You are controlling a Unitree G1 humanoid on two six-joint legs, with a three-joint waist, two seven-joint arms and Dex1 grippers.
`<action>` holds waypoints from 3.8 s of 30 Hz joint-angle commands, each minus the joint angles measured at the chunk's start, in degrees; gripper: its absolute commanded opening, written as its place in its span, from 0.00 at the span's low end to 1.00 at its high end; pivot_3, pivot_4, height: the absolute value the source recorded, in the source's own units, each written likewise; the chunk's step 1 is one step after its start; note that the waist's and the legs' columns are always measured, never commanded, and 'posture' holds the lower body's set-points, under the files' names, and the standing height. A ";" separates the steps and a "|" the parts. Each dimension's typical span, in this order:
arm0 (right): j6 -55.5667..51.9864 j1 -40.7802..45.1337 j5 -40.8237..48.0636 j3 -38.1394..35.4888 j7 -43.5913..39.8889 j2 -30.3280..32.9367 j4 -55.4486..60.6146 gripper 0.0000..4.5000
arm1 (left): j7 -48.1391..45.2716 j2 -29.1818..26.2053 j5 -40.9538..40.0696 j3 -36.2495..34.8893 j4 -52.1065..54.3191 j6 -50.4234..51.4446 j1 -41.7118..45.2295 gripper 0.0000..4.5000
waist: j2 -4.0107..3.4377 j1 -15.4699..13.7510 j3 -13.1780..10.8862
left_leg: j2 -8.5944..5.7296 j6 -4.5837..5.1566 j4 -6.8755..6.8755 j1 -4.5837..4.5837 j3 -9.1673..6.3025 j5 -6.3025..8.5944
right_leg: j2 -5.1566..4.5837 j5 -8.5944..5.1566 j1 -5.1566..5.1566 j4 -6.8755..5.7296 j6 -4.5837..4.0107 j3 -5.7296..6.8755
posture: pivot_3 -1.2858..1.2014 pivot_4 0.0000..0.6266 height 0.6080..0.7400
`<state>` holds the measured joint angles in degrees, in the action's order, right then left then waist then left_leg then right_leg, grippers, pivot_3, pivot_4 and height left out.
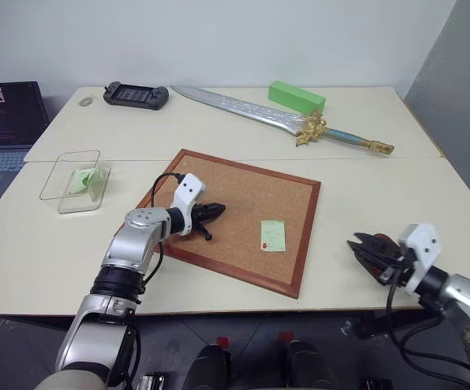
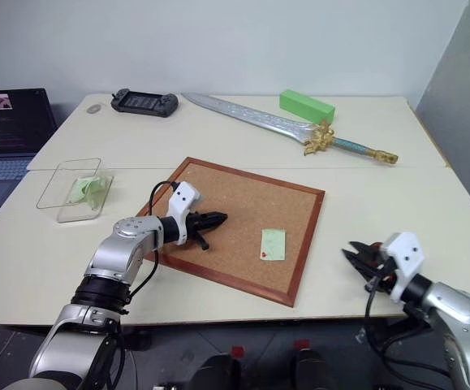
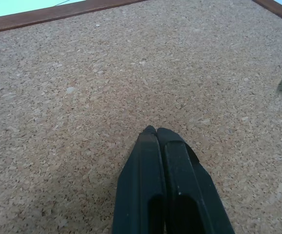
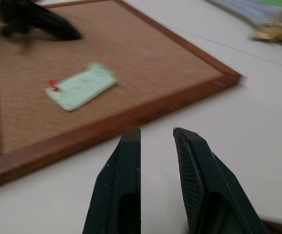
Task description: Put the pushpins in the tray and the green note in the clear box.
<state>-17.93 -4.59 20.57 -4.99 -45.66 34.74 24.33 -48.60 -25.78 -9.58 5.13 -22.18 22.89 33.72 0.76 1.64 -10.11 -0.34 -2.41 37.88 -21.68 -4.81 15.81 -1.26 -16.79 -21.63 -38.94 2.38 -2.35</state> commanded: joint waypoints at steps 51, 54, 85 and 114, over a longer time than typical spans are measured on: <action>17.02 24.14 -12.96 21.62 -7.74 -14.77 -32.66 0.01 | 2.95 -0.34 0.06 -0.56 5.42 3.33 -4.31 0.00 | 0.06 0.17 -0.01 | 0.02 -0.01 -0.02 -0.03 -0.26 0.00 | -0.04 0.02 -0.11 -0.04 -0.04 0.01 | 0.52 0.24 1.00; 17.66 24.10 -11.34 20.53 -7.35 -15.81 -31.42 0.01 | 3.00 -0.35 0.03 -0.44 5.44 3.27 -4.35 0.00 | 0.06 0.16 -0.01 | 0.02 -0.01 -0.02 -0.03 -0.26 -0.01 | -0.04 0.02 -0.11 -0.03 -0.04 0.02 | 0.52 0.24 1.00; 27.34 28.62 -20.72 18.95 -5.83 -4.77 -23.85 0.00 | 3.63 1.77 -27.74 -16.62 19.95 36.37 0.15 0.38 | 0.27 0.20 -0.19 | 0.10 -0.04 -0.04 -0.40 -0.28 -0.02 | -0.02 0.01 -0.50 -0.07 -0.04 0.05 | 0.52 0.24 1.00; 37.26 32.73 -28.51 24.10 -4.65 -4.53 -16.98 0.00 | 15.74 14.54 -41.21 -18.84 17.36 52.83 2.86 0.66 | 0.32 0.14 -0.21 | 0.09 -0.47 -0.01 -0.38 -0.19 -0.25 | -0.15 0.02 -0.50 -0.05 -0.04 -0.05 | 0.52 0.24 1.00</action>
<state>19.28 26.59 -7.99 19.34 -50.04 30.22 5.01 -31.39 -10.76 -51.24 -14.91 -4.87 77.79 36.59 1.08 1.78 -10.32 -0.26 -2.88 37.87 -22.06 -5.00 15.56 -1.41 -16.77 -22.13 -38.99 2.34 -2.40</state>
